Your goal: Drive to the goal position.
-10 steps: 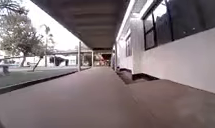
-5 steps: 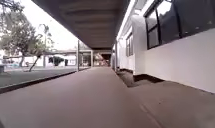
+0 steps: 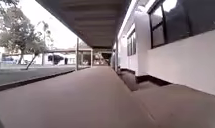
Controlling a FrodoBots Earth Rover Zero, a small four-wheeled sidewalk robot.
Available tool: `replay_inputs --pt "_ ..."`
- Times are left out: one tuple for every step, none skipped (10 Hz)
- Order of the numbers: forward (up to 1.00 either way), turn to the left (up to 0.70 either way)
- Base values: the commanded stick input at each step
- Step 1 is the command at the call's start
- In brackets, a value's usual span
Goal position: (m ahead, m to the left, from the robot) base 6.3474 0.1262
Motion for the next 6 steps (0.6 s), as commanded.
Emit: replay_inputs --pt "0.70 0.00" --pt "0.70 0.00" --pt "0.70 0.00" --pt "0.70 0.05" --pt "0.70 0.19" --pt "0.70 0.33"
